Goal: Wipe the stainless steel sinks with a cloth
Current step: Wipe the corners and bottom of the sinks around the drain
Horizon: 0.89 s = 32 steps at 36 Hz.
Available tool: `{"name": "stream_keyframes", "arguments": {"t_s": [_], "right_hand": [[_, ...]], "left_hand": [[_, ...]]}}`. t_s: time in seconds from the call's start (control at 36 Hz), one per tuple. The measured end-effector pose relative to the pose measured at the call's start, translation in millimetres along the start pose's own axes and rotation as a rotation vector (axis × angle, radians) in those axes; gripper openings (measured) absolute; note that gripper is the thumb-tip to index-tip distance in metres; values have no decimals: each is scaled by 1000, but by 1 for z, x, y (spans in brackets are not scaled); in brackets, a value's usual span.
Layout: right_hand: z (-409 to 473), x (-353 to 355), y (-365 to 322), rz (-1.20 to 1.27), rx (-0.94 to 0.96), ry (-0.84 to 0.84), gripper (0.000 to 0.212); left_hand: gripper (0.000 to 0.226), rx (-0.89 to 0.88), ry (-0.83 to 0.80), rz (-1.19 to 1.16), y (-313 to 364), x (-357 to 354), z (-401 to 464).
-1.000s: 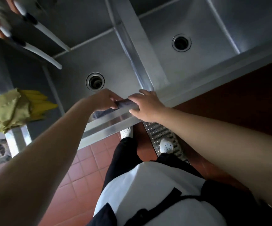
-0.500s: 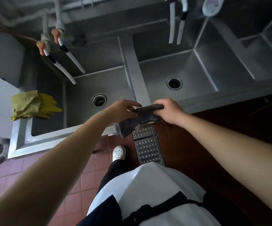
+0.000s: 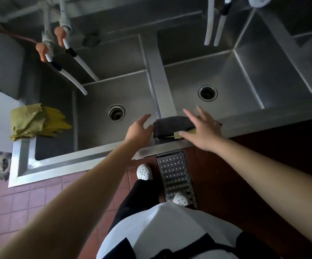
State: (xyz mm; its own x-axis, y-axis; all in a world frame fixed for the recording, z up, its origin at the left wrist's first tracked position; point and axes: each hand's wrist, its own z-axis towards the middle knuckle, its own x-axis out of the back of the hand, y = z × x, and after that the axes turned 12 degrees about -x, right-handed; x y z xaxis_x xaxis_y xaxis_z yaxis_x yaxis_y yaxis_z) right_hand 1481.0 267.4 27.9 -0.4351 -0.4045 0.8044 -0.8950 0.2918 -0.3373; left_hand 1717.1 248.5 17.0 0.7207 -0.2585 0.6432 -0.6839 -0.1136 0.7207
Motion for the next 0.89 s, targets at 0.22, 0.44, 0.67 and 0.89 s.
{"name": "stream_keyframes", "arguments": {"t_s": [0.22,0.44,0.67,0.89], "right_hand": [[39,-66,-35,-206,3,-32,68],[156,-34,-87,-127,-1,4,67],[288,12,-165,-234,-74,48,74],[360,43,-202,-277,-68,67,79]], "left_hand": [[62,66,-171,434,-68,-8,-13],[61,135,-118,142,-75,13,52],[79,262,-264,-785,-17,19,151],[61,289,-146,-1078,-16,-7,186]]}}
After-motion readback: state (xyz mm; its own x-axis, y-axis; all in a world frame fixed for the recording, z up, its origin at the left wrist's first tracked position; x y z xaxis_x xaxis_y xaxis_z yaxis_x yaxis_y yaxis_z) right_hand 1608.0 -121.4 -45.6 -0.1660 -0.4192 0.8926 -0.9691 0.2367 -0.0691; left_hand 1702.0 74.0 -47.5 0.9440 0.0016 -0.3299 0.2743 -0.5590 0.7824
